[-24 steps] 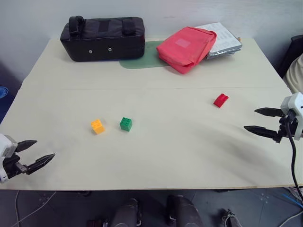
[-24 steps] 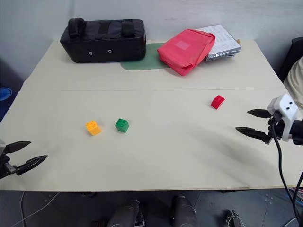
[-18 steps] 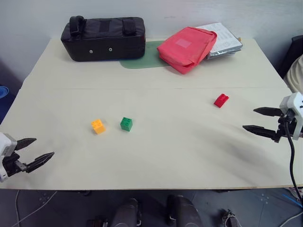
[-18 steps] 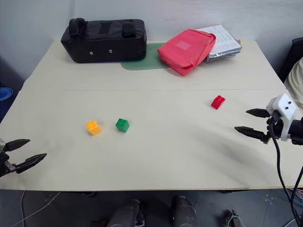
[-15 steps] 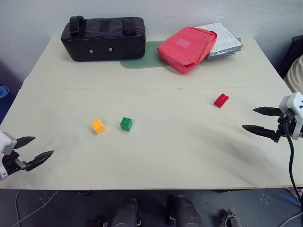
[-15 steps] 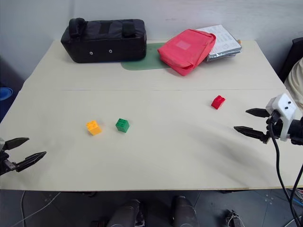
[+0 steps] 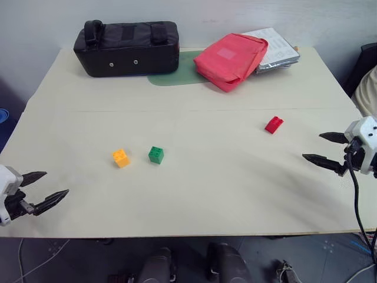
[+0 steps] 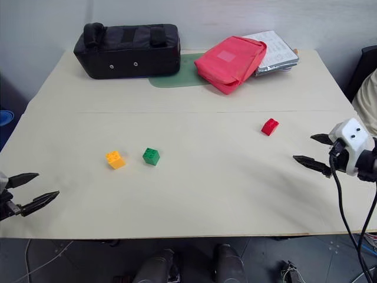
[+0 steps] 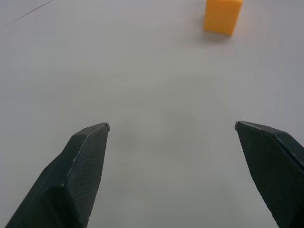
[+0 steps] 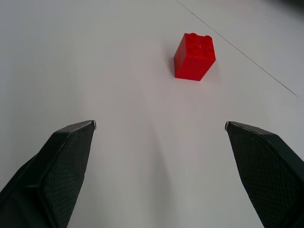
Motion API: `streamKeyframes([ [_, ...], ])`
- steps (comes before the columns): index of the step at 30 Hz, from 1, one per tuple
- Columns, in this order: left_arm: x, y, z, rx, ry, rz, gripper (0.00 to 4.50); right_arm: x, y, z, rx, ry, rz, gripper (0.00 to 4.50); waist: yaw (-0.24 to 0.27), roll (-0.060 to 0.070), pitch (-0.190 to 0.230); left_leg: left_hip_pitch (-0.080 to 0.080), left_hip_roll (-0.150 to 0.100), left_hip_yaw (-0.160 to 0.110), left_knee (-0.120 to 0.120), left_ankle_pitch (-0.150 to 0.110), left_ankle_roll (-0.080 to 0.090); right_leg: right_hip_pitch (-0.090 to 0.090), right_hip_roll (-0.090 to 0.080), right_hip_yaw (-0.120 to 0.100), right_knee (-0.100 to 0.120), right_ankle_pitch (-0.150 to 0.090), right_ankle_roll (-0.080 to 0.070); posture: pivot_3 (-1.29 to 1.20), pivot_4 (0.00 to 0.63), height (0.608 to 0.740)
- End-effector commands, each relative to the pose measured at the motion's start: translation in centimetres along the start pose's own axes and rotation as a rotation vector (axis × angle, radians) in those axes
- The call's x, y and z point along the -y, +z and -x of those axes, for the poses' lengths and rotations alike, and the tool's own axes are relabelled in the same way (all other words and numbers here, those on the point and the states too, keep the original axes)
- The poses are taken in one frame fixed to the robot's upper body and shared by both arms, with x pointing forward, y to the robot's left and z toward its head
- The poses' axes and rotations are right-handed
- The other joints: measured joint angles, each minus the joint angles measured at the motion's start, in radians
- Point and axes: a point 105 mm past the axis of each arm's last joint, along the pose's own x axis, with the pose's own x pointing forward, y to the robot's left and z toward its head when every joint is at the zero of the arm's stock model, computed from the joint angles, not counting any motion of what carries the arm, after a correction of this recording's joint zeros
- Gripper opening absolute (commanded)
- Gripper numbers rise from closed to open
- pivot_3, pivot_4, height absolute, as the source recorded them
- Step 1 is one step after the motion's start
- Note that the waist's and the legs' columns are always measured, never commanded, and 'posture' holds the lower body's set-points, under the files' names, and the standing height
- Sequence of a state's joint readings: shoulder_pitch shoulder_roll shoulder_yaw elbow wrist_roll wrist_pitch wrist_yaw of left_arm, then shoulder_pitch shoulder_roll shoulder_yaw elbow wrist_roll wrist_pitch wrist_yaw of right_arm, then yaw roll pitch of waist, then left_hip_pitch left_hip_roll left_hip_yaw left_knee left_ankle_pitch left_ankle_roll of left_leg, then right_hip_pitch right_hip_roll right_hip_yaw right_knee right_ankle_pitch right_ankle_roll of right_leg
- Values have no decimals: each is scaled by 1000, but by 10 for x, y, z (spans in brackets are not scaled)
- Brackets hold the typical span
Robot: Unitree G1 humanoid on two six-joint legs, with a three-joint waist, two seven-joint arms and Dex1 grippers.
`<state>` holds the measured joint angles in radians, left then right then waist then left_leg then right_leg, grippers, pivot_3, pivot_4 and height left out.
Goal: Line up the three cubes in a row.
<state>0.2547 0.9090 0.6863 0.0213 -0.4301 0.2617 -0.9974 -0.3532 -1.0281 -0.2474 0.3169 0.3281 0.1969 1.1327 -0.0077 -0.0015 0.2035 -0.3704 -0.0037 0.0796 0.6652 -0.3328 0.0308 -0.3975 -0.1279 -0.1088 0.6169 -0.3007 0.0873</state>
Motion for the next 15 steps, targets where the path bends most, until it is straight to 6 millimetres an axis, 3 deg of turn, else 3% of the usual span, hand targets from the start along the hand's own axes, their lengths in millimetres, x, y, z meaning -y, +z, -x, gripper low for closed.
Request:
streamKeyframes([
  [1, 18, 32, -14, 86, -122, -25, 4476, 1, 31, -11, 36, 21, 71, 4500, 0, 0, 0, 0, 0, 0, 0, 0, 0, 0, 0, 0, 0, 0, 0, 0, 150, 740],
  [5, 60, 78, -36, 180, -397, -71, 4476, 16, 44, -37, -1, 9, 39, 4500, -5, 0, 0, 0, 0, 0, 2, 0, -1, 0, 0, 1, 3, 0, 0, 0, 150, 740],
  [10, 103, 116, -51, 231, -631, -145, 4476, 34, 38, -59, -83, -27, 23, 4500, -3, 0, 0, -2, 0, 0, 0, 3, 3, 0, 1, 0, 2, 0, 0, 0, 150, 740],
  [15, 131, 154, -62, 310, -764, -230, 4476, 46, 28, -80, -156, -80, -48, 4500, -15, 0, 0, -4, -1, 0, 2, 5, 5, 0, 3, -2, 2, 0, 0, 0, 150, 740],
])
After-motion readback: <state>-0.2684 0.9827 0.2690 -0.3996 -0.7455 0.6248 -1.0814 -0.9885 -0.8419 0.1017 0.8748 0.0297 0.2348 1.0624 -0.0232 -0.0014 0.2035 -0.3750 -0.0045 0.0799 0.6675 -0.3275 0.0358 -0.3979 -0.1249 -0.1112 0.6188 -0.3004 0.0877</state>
